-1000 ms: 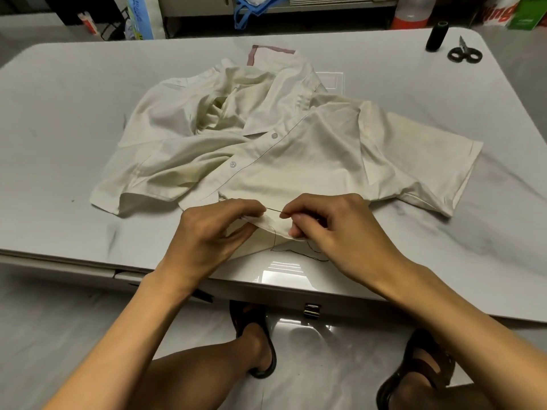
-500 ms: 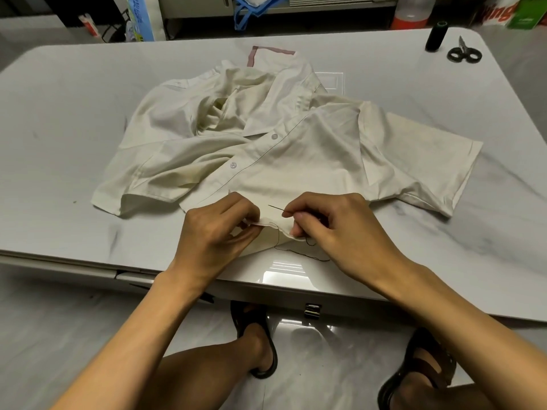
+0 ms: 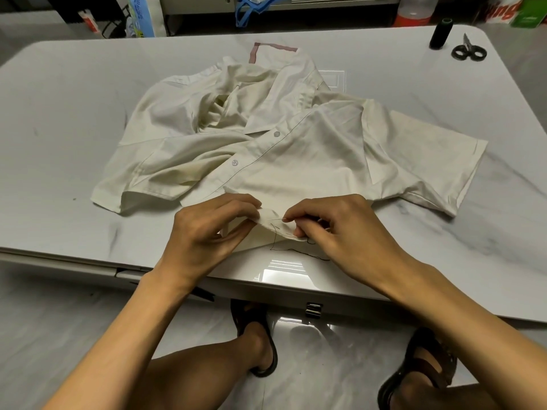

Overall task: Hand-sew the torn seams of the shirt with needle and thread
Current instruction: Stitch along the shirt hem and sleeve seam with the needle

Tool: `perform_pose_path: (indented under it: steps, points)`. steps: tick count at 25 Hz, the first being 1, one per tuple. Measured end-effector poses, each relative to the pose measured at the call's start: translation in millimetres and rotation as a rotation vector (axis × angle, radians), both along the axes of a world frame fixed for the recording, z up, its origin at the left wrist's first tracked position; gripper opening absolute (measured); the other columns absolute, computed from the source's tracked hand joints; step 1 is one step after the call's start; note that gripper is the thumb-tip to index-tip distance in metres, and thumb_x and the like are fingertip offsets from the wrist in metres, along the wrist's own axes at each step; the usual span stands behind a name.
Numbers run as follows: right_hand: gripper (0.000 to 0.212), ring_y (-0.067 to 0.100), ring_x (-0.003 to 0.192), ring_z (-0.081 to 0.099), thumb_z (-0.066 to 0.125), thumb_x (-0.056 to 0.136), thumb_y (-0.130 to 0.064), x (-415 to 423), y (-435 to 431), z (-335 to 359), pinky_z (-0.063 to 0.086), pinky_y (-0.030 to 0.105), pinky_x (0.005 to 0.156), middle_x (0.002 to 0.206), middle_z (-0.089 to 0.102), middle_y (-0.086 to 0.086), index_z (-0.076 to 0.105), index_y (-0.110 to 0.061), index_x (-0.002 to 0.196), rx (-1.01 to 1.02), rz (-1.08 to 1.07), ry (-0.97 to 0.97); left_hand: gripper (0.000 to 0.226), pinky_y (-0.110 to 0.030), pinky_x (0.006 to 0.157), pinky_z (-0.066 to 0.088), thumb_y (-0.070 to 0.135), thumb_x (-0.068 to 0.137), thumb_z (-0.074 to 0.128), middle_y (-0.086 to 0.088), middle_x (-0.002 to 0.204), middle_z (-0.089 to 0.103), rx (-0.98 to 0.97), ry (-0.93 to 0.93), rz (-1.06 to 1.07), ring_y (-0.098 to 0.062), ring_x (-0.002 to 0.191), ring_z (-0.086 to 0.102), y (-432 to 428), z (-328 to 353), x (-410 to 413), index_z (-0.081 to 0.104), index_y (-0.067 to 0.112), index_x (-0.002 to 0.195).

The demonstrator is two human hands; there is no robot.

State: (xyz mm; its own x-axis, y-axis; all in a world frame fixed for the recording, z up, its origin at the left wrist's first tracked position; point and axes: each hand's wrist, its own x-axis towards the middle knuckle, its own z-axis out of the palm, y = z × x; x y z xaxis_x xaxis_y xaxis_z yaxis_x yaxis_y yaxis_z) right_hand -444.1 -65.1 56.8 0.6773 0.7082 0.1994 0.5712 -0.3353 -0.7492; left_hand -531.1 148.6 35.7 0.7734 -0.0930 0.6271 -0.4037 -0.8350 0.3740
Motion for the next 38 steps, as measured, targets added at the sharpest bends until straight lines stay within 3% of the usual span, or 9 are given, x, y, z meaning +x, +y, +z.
perform_pose_path:
  steps: [9, 16, 25, 30, 35, 38]
  points:
    - [0.023, 0.001, 0.08, 0.063, 0.059, 0.092, -0.006, 0.4, 3.9, 0.3, 0.044, 0.008, 0.072, 0.075, 0.067, -0.014, 0.076, -0.019, 0.103, -0.04, 0.022, -0.055, 0.007, -0.019, 0.081, 0.054, 0.007, 0.088, 0.074, -0.002, 0.096, 0.075, -0.021, 0.015, 0.002, -0.01, 0.092, 0.072, 2.0, 1.3, -0.7, 0.076, 0.003, 0.083]
    - [0.024, -0.011, 0.069, 0.055, 0.06, 0.092, -0.007, 0.6, 5.9, 0.5, 0.039, 0.004, 0.072, 0.075, 0.055, -0.026, 0.076, -0.02, 0.104, -0.065, 0.034, -0.081, 0.007, -0.017, 0.08, 0.053, 0.007, 0.087, 0.075, -0.002, 0.094, 0.075, -0.031, 0.018, 0.0, -0.008, 0.091, 0.071, 2.1, 0.9, -0.8, 0.077, 0.002, 0.083]
    - [0.023, -0.003, 0.078, 0.058, 0.06, 0.092, -0.007, 0.1, 5.3, 1.7, 0.042, 0.007, 0.071, 0.075, 0.057, -0.024, 0.076, -0.018, 0.104, -0.059, 0.033, -0.095, 0.006, -0.015, 0.08, 0.051, 0.007, 0.087, 0.075, -0.002, 0.094, 0.075, -0.039, 0.016, -0.002, -0.006, 0.092, 0.07, 2.9, 0.5, -0.5, 0.076, 0.003, 0.083]
    - [0.023, -0.018, 0.068, 0.051, 0.06, 0.092, -0.006, 0.0, 6.2, 0.6, 0.039, 0.004, 0.071, 0.074, 0.051, -0.03, 0.076, -0.018, 0.103, -0.049, 0.039, -0.101, 0.007, -0.015, 0.081, 0.051, 0.008, 0.087, 0.075, -0.002, 0.094, 0.075, -0.037, 0.016, 0.002, -0.005, 0.092, 0.07, 2.7, 0.7, -0.3, 0.077, 0.003, 0.083]
    - [0.022, -0.021, 0.068, 0.049, 0.06, 0.091, -0.006, 0.9, 6.8, -1.2, 0.037, 0.002, 0.071, 0.077, 0.053, -0.029, 0.076, -0.017, 0.102, -0.049, 0.046, -0.116, 0.009, -0.016, 0.08, 0.053, 0.01, 0.088, 0.074, -0.002, 0.094, 0.075, -0.04, 0.019, -0.008, -0.006, 0.092, 0.07, 3.0, 1.8, -0.6, 0.077, 0.003, 0.083]
    - [0.023, -0.014, 0.072, 0.053, 0.061, 0.09, -0.004, 1.3, 6.9, -1.8, 0.037, 0.001, 0.071, 0.08, 0.064, -0.023, 0.076, -0.017, 0.102, -0.053, 0.054, -0.122, 0.009, -0.017, 0.08, 0.054, 0.011, 0.088, 0.074, -0.001, 0.095, 0.075, -0.03, 0.02, -0.013, -0.006, 0.093, 0.07, 3.5, 1.9, -0.4, 0.077, 0.003, 0.084]
